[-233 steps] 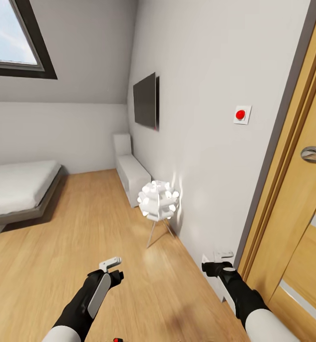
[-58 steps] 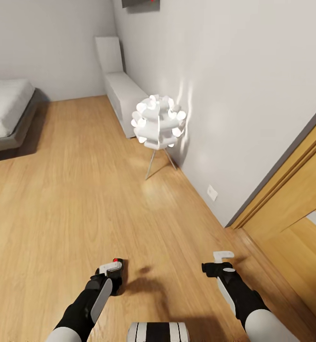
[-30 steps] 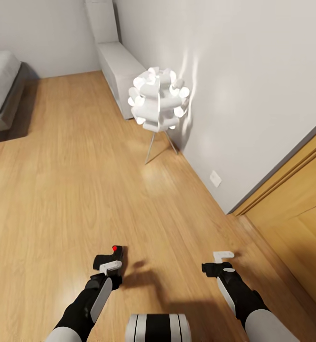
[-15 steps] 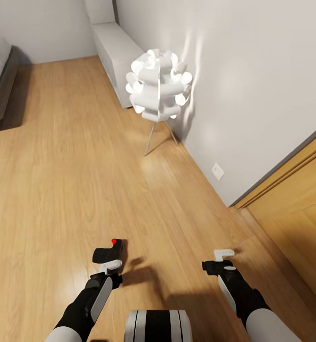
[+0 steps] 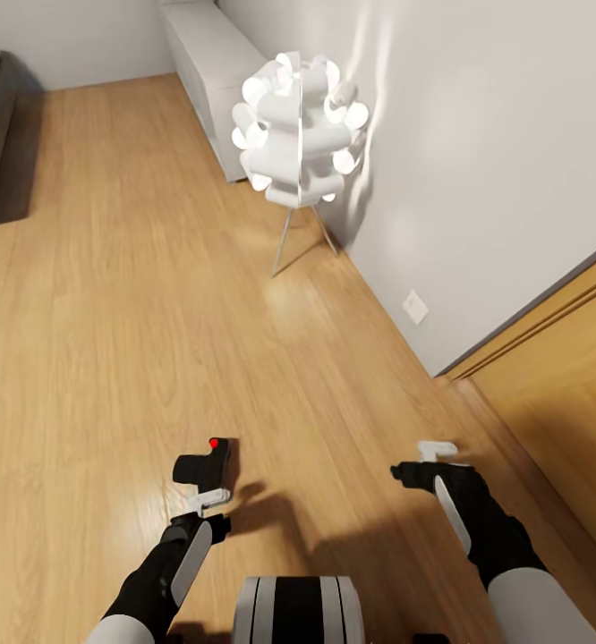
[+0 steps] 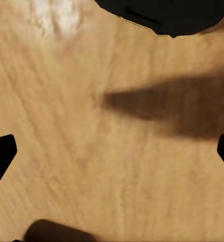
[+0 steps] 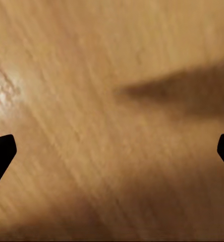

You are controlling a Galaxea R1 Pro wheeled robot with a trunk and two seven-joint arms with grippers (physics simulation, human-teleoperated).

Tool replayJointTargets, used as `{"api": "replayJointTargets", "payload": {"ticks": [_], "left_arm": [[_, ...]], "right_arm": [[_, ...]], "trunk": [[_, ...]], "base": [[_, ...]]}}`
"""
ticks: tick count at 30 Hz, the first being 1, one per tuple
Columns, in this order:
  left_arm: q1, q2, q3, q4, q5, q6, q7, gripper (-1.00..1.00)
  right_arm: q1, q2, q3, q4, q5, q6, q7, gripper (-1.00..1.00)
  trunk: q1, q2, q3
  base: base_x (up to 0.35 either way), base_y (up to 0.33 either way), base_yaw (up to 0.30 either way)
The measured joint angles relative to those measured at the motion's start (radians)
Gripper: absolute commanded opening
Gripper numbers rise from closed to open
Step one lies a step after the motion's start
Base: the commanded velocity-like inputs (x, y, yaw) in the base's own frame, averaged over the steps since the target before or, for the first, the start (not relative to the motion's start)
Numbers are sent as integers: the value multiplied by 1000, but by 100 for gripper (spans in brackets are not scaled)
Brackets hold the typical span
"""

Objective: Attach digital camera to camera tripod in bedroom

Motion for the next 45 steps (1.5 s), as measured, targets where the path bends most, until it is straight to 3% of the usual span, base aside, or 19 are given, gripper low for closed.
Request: {"api": "replayJointTargets", "payload": {"ticks": [5, 11, 16, 25, 36, 45], "left_arm": [[0, 0, 0, -1, 0, 0, -2, 100], [0, 0, 0, -2, 0, 0, -4, 100], [0, -3, 0, -13, 1, 0, -4, 100], [0, -10, 2, -65, 1, 0, -3, 100], [0, -14, 2, -98, 0, 0, -1, 100], [0, -15, 0, -184, 0, 0, 4, 100]], "right_arm": [[1, -53, -8, -39, -34, 64, 84, 100], [1, -77, -11, -50, -45, 84, 164, 100], [1, -84, -12, -48, -46, 85, 222, 100], [1, -86, -12, -41, -44, 83, 246, 100], [1, -86, -13, -44, -42, 86, 237, 100], [1, -86, -14, -51, -44, 81, 234, 100]], "trunk": [[2, -1, -19], [5, -3, -43], [7, -4, -62], [11, -6, -97], [11, -6, -97], [11, -6, -97]], "base": [[0, 0, 0], [0, 0, 0], [0, 0, 0], [0, 0, 0], [0, 0, 0], [0, 0, 0]]}}
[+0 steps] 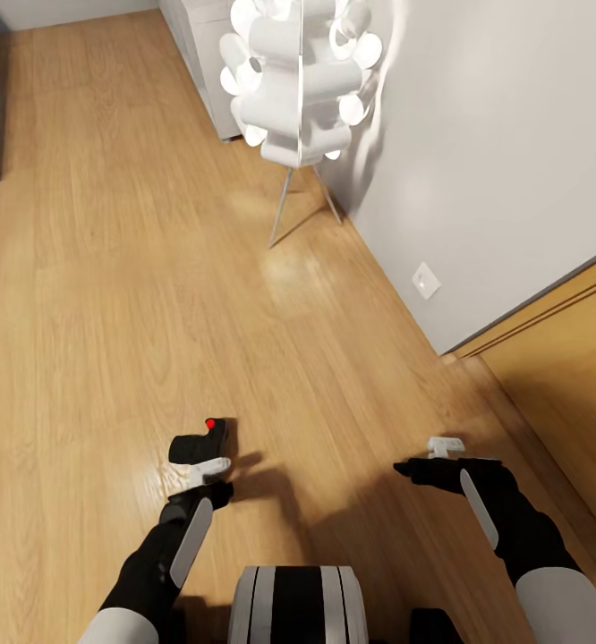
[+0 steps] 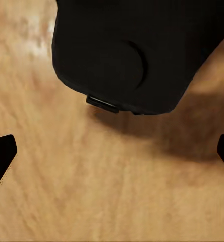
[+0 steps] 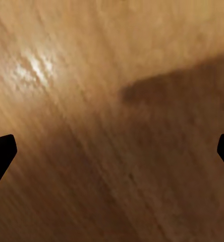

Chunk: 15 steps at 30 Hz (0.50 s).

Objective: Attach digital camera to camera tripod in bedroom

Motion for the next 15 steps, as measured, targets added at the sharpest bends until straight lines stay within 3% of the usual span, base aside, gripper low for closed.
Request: {"api": "replayJointTargets", "payload": {"ticks": [9, 15], "left_arm": [[0, 1, -8, -29, 0, -1, -7, 100], [0, 4, -75, -33, -1, -2, -9, 100]], "right_arm": [[0, 5, -30, 0, 2, -16, -22, 100], [0, 10, -39, 7, 10, -39, -41, 100]], "trunk": [[0, 0, 0], [0, 0, 0]], "base": [[0, 0, 0], [0, 0, 0]]}}
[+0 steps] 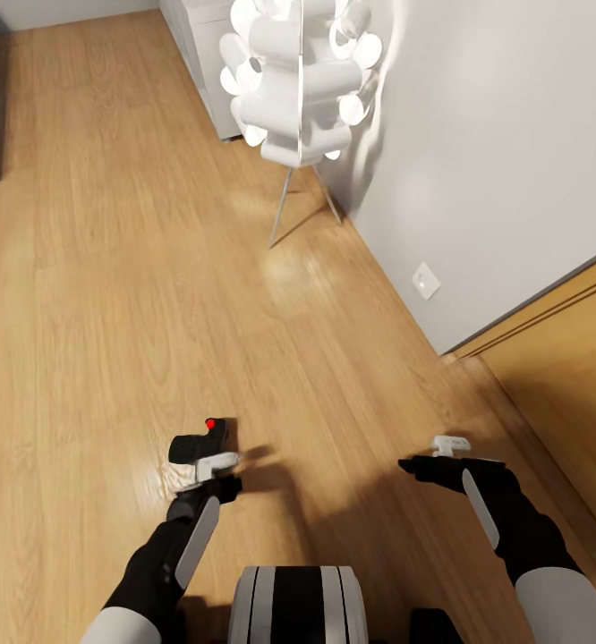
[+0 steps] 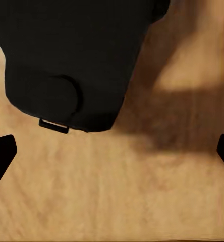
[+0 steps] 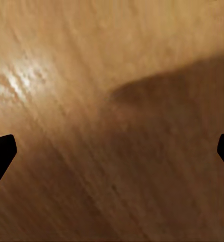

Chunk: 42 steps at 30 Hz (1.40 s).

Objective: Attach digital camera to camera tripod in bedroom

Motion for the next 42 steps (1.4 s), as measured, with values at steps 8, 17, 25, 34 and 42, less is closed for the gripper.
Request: {"api": "replayJointTargets", "payload": {"ticks": [8, 17, 25, 34, 42], "left_arm": [[0, 6, -161, 14, -3, 0, 4, 100], [0, 10, -168, 20, -4, 0, 10, 100], [0, 18, -162, 21, -3, 1, 12, 100], [0, 51, -97, 23, 3, 2, 13, 100], [0, 55, -56, 37, 2, 2, 11, 100]], "right_arm": [[0, -5, -2, 2, 3, -7, -2, 100], [0, -7, -1, 3, 3, -7, -2, 100], [0, -6, -1, 3, 2, -7, -2, 100], [0, -4, -1, 15, -5, -10, -7, 100], [0, -3, -3, 18, -7, -10, -8, 100]], "trunk": [[0, 0, 0], [0, 0, 0], [0, 0, 0], [0, 0, 0], [0, 0, 0]], "base": [[0, 0, 0], [0, 0, 0], [0, 0, 0], [0, 0, 0], [0, 0, 0]]}}
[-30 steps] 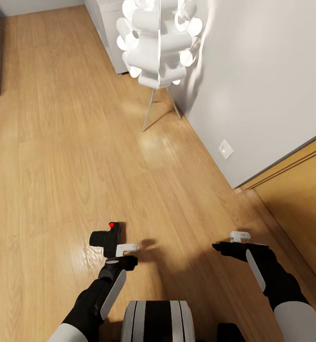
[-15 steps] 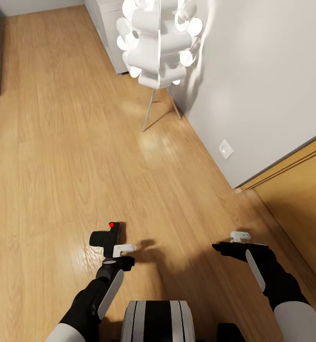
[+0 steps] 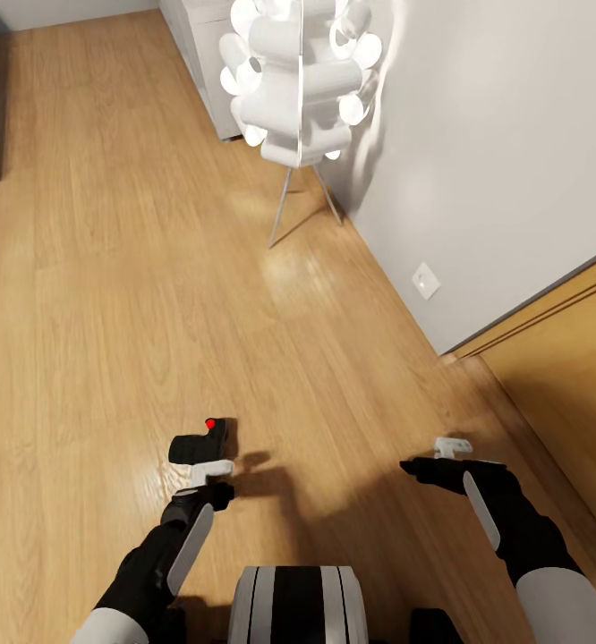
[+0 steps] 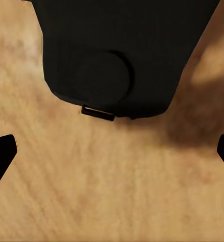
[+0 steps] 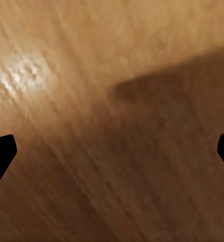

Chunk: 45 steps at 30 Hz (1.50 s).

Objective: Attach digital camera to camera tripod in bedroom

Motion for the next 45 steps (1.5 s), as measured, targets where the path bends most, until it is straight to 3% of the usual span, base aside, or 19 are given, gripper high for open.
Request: {"api": "replayJointTargets", "payload": {"ticks": [26, 32, 45], "left_arm": [[0, -1, -5, 28, -8, -2, -1, 100], [0, -2, -4, 35, -20, -75, 1, 100], [0, -2, -3, 40, -24, -98, 2, 100]], "right_arm": [[0, 0, 1, 2, 1, 0, -2, 100], [0, 1, 1, 2, 1, 0, -2, 100], [0, 1, 1, 2, 1, 0, -1, 100]], "trunk": [[0, 0, 0], [0, 0, 0], [0, 0, 0]], "base": [[0, 0, 0], [112, 0, 0], [104, 0, 0]]}}
